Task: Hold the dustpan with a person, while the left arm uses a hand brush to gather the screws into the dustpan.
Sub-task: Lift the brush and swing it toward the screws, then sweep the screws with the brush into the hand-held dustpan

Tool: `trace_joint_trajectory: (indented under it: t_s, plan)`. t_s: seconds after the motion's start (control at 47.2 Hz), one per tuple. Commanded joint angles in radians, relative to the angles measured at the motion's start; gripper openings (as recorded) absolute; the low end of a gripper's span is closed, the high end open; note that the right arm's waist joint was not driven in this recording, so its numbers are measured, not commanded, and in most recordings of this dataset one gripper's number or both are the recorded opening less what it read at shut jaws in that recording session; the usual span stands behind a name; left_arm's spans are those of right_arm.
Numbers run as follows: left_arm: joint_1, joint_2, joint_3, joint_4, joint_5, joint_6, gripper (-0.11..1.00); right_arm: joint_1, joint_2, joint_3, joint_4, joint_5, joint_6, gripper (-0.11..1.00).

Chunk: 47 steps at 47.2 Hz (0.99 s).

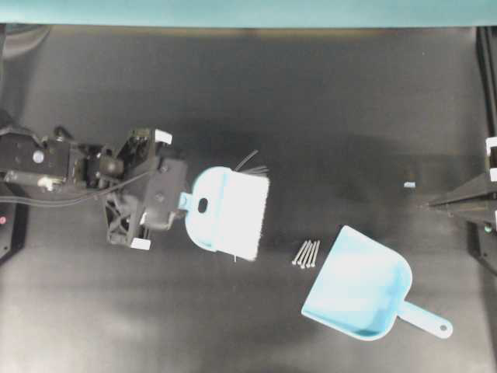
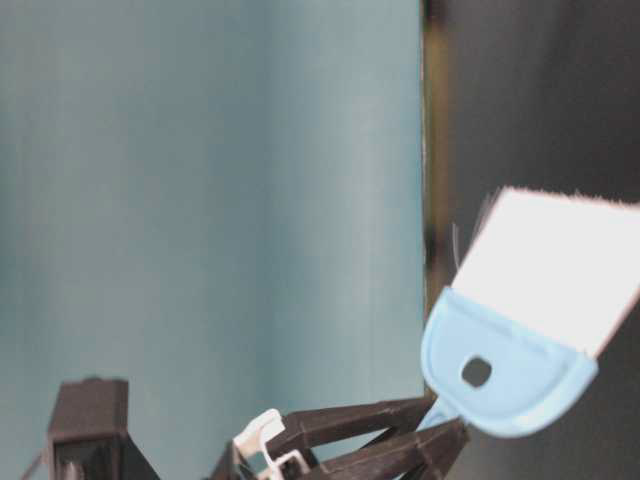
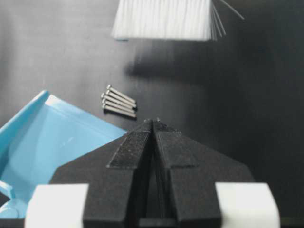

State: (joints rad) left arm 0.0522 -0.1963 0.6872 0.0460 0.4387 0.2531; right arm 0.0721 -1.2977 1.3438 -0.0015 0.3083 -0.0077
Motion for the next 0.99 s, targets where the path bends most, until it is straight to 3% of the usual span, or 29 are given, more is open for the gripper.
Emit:
trace_joint_trajectory:
  t_s: [0.0, 0.19, 0.402, 0.529, 0.741, 0.974]
  plan:
    - [0.009, -0.005, -0.084, 0.002, 0.124, 0.003, 0.31, 0.000, -0.009, -0.005, -0.002, 0.005, -0.008, -0.01]
    - [0.023, 0.049, -0.236, 0.002, 0.388, 0.031, 0.31, 0.000, -0.058, -0.009, 0.000, 0.075, -0.009, -0.01]
    - [0.035, 0.164, -0.413, 0.005, 0.598, 0.130, 0.31, 0.000, -0.118, -0.031, -0.002, 0.201, -0.012, -0.01]
    - [0.035, 0.224, -0.500, 0.005, 0.660, 0.179, 0.31, 0.000, -0.144, -0.040, -0.008, 0.307, -0.012, -0.01]
    - [0.029, 0.334, -0.623, 0.005, 0.756, 0.221, 0.31, 0.000, -0.160, -0.038, -0.008, 0.304, -0.011, -0.01]
    - [0.018, 0.419, -0.709, 0.005, 0.772, 0.224, 0.31, 0.000, -0.160, -0.038, -0.006, 0.302, -0.011, -0.01]
